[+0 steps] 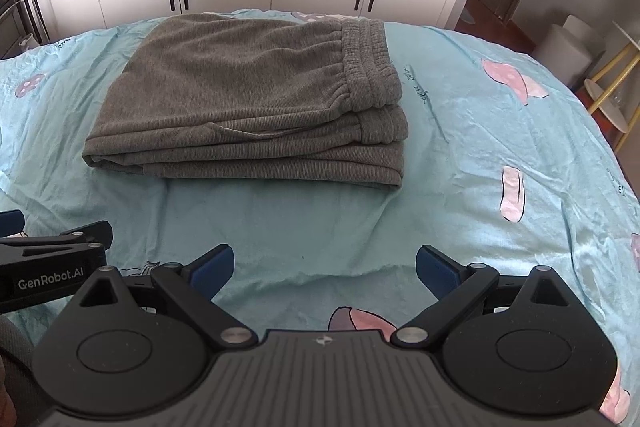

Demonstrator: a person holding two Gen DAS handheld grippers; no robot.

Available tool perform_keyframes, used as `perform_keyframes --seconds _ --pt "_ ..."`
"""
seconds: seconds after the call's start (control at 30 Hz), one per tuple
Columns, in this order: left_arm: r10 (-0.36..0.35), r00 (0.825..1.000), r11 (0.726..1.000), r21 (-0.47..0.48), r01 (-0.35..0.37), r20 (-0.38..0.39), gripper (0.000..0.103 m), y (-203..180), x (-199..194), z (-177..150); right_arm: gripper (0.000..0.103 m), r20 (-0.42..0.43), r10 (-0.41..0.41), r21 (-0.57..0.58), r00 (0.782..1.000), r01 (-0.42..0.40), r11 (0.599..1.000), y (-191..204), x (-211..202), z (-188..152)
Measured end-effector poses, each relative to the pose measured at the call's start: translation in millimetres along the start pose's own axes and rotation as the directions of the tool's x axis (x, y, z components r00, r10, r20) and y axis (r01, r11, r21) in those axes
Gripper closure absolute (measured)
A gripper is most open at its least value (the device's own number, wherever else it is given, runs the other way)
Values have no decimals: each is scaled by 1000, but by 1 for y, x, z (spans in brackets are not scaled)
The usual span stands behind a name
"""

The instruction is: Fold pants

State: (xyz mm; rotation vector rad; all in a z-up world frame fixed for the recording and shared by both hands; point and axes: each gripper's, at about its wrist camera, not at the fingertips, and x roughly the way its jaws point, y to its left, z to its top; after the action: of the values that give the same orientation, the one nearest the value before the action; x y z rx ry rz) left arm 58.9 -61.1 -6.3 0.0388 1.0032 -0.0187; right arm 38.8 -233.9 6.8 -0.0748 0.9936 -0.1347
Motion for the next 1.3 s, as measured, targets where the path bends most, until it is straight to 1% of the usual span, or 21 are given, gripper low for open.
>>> perform_keyframes --seconds 1.03,1.3 --pt "12 1000 1000 18 -11 -27 4 -2 8 -2 5 -6 13 14 1000 -13 1000 -3 2 0" --pt "11 999 1000 0 -11 -35 4 0 8 -2 5 2 17 34 1000 -17 999 -8 0 -1"
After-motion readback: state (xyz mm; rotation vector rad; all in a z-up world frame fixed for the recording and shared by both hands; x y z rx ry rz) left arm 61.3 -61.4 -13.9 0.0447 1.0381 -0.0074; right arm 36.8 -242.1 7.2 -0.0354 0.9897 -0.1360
